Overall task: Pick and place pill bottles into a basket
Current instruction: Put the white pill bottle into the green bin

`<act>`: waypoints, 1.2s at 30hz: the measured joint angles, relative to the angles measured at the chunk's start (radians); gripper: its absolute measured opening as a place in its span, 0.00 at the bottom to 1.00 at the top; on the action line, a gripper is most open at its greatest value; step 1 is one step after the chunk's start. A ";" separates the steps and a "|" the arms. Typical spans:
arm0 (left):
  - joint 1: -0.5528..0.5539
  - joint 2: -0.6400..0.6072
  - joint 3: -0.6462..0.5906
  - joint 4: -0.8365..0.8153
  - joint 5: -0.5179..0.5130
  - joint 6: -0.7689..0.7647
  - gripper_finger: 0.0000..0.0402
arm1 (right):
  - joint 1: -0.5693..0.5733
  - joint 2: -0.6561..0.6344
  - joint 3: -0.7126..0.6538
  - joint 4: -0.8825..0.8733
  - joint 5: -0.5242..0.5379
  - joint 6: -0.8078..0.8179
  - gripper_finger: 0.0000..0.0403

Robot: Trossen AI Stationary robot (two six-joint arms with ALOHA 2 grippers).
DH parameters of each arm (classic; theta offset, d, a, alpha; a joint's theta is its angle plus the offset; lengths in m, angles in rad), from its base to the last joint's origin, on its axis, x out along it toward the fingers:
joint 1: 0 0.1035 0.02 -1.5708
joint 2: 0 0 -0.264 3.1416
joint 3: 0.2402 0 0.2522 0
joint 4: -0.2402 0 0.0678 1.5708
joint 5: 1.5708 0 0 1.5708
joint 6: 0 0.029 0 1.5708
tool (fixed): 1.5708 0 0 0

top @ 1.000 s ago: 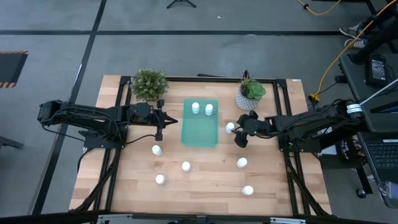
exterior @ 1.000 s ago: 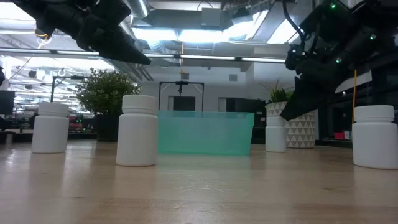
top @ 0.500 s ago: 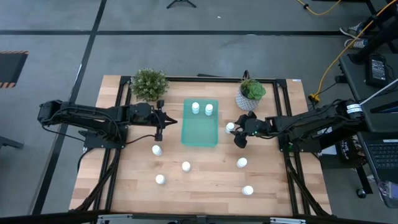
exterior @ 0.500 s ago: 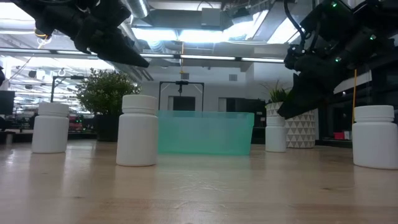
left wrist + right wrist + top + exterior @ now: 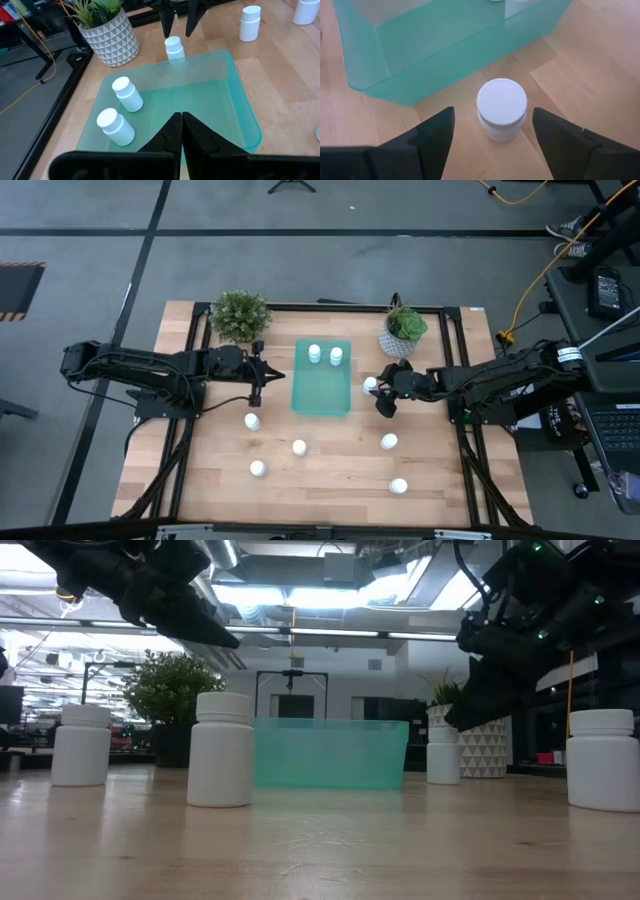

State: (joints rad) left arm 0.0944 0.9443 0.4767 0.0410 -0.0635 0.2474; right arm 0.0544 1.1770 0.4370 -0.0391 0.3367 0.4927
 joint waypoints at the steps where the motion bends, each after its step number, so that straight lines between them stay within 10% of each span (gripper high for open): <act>1: 0.000 0.000 0.000 0.000 0.000 0.000 0.01 | 0.000 0.008 0.000 0.003 0.000 0.000 0.67; 36: 0.000 0.000 0.000 -0.016 0.000 0.001 0.01 | -0.044 0.187 0.000 0.222 0.029 -0.197 0.63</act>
State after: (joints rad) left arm 0.0944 0.9443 0.4767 0.0254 -0.0635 0.2481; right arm 0.0101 1.3643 0.4370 0.1833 0.3653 0.2953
